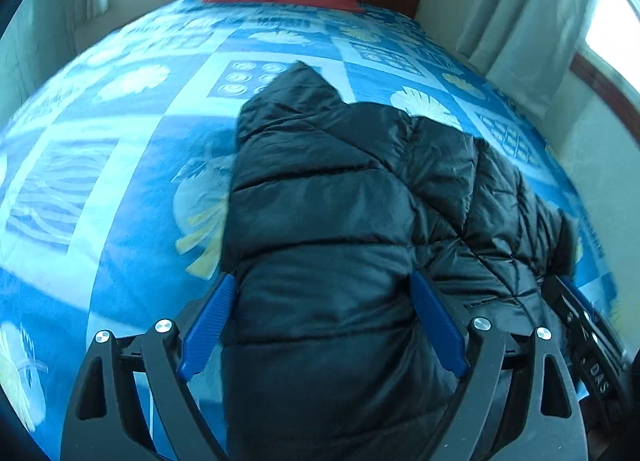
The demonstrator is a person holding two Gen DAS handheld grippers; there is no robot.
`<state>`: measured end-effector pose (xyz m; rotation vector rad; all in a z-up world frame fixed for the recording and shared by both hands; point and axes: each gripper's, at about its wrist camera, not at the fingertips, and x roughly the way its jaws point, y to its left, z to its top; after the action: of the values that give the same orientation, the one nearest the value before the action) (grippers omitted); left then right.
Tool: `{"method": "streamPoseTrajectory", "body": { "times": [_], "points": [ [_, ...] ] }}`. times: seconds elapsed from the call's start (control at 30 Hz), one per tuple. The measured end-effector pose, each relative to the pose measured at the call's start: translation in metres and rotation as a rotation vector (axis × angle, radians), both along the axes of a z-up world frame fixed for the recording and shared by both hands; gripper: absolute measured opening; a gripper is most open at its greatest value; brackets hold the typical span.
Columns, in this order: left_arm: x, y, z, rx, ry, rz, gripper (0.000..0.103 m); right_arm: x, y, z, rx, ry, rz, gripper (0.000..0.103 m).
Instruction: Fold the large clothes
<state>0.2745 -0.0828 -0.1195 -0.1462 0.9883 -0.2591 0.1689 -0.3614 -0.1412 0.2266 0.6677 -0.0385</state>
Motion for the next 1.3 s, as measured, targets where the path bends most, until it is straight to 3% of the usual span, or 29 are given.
{"method": "streamPoseTrajectory", "body": {
  "times": [0.07,0.23,0.43,0.57,0.63,0.73,0.83,0.87,0.9,1.1,1.3],
  "points": [
    [-0.005,0.018,0.005,-0.057,0.029,0.056,0.087,-0.013,-0.005,0.012,0.022,-0.028,-0.015,0.054],
    [-0.025,0.057,-0.006,-0.201,0.108,0.187,0.087,-0.030,-0.027,0.018,0.133,-0.025,-0.048,0.061],
    [-0.035,0.078,-0.030,-0.442,0.215,0.271,0.087,-0.029,-0.053,-0.014,0.344,0.046,-0.095,0.069],
    [-0.040,0.085,-0.060,-0.643,0.326,0.358,0.090,-0.021,-0.062,-0.032,0.403,0.086,-0.136,0.086],
    [-0.038,0.086,-0.071,-0.701,0.346,0.360,0.094,-0.017,-0.067,-0.044,0.461,0.109,-0.134,0.090],
    [-0.034,0.078,-0.073,-0.688,0.333,0.331,0.099,-0.011,-0.078,-0.067,0.609,0.138,-0.111,0.094],
    [-0.029,0.065,-0.069,-0.645,0.320,0.277,0.099,-0.010,-0.076,-0.070,0.630,0.119,-0.075,0.092],
    [-0.028,0.062,-0.069,-0.633,0.316,0.261,0.099,-0.008,-0.071,-0.070,0.627,0.121,-0.042,0.078],
    [-0.028,0.061,-0.069,-0.634,0.314,0.261,0.099,-0.006,-0.069,-0.071,0.643,0.128,-0.017,0.073],
    [-0.033,0.048,-0.060,-0.592,0.287,0.214,0.097,-0.006,-0.069,-0.079,0.736,0.122,0.023,0.050],
    [-0.033,0.042,-0.042,-0.567,0.247,0.162,0.092,-0.020,-0.058,-0.062,0.703,0.036,0.017,0.037]
  ]
}}
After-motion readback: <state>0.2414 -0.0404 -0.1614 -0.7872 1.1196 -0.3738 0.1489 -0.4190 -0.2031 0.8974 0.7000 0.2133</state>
